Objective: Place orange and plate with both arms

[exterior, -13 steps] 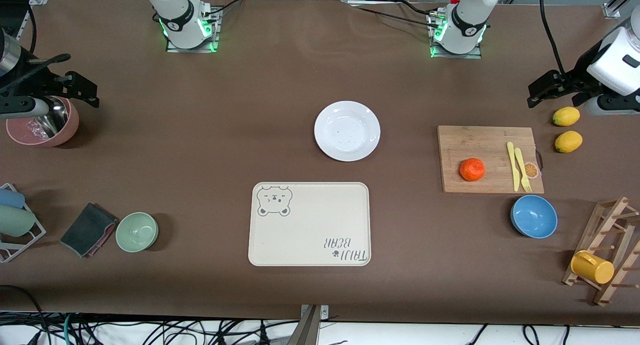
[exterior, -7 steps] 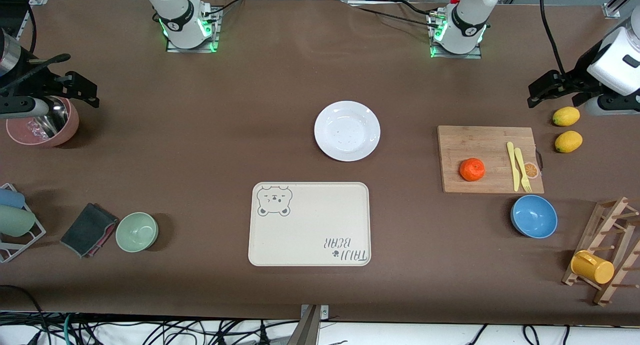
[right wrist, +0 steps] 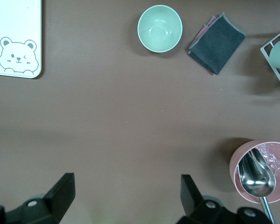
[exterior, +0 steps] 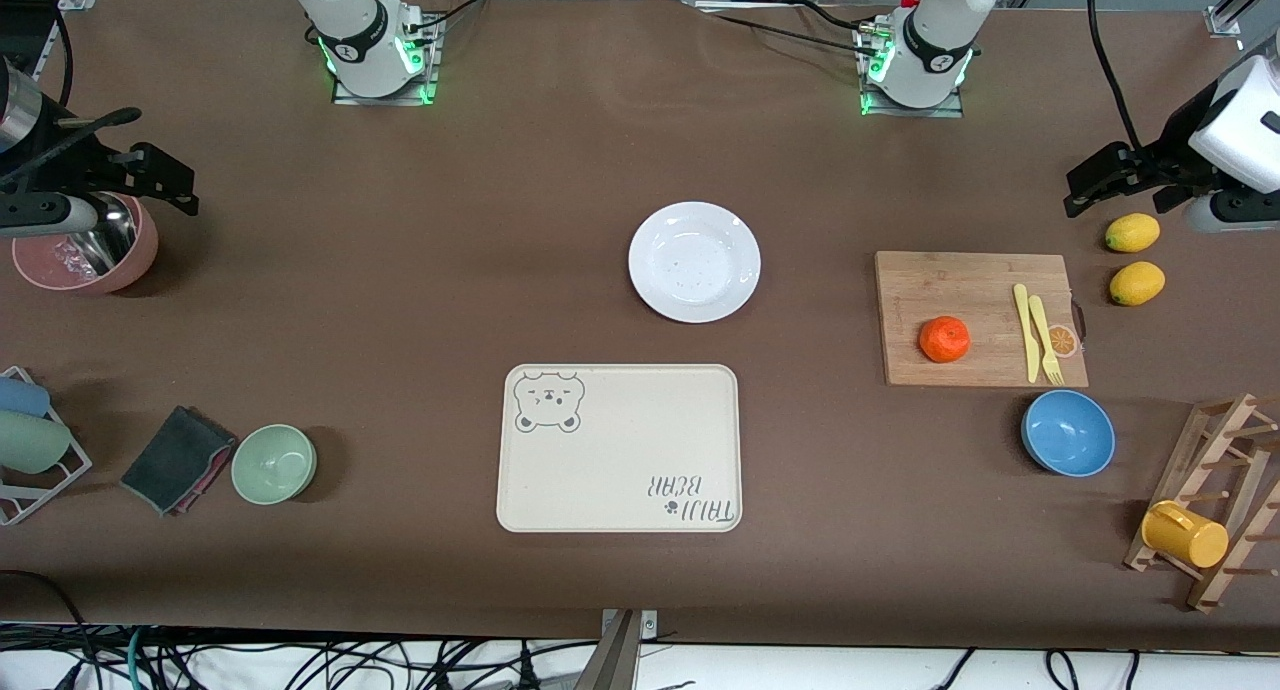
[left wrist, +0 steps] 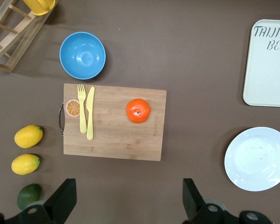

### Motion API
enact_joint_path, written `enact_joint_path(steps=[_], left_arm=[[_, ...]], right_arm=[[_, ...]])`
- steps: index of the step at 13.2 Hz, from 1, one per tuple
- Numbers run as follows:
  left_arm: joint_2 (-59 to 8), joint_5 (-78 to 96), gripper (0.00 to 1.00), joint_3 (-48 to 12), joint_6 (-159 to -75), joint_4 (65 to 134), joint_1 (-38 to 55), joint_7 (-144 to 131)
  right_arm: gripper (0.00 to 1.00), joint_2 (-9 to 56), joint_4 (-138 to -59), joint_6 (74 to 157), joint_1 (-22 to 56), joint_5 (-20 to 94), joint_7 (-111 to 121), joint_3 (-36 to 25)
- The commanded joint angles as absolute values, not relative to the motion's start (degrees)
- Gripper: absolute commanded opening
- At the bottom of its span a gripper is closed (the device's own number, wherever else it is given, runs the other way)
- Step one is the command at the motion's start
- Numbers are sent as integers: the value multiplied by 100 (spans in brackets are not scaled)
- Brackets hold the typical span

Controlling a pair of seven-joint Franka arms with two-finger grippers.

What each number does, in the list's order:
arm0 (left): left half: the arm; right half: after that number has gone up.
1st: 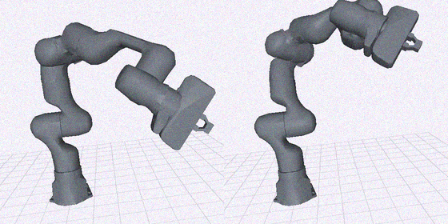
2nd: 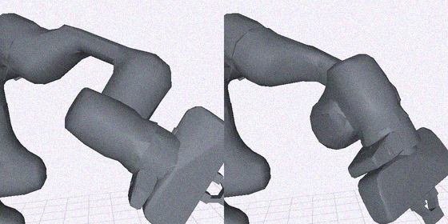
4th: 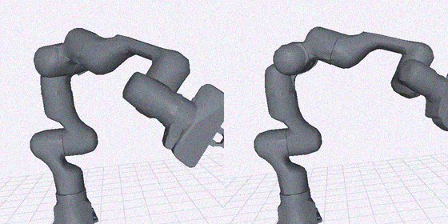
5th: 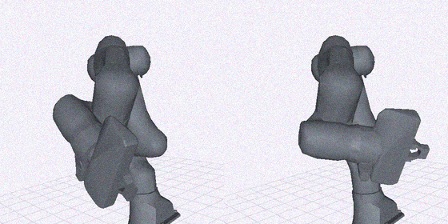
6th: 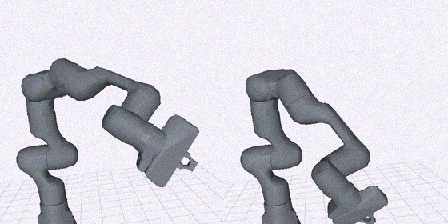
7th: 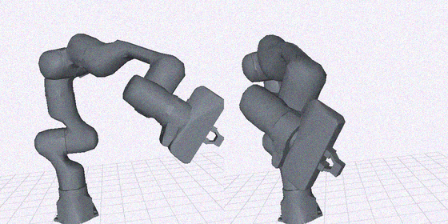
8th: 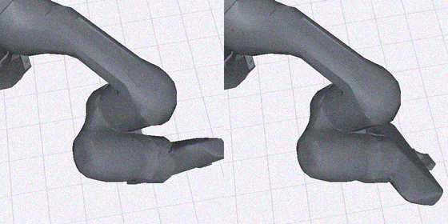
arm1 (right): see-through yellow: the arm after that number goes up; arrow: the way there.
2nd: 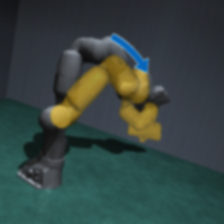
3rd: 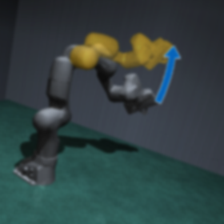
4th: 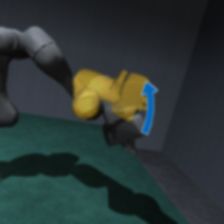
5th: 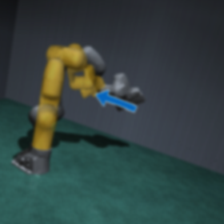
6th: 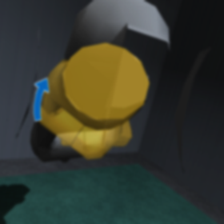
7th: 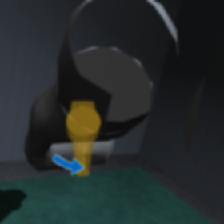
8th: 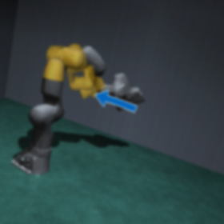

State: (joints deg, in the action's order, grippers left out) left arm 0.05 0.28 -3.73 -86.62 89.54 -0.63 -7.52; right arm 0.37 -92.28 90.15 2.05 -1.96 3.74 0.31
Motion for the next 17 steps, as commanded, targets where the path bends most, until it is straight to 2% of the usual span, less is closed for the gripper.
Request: enact_joint_path(steps=[1,17], left_arm=[[-53,-35,100,-396,-8596,8807,-105,-677],[-44,-26,100,-396,-8569,8833,-105,-677]], right_arm=[[100,88,-9088,8974,193,-132,369,35],[100,79,-9088,8903,193,-132,369,35]])
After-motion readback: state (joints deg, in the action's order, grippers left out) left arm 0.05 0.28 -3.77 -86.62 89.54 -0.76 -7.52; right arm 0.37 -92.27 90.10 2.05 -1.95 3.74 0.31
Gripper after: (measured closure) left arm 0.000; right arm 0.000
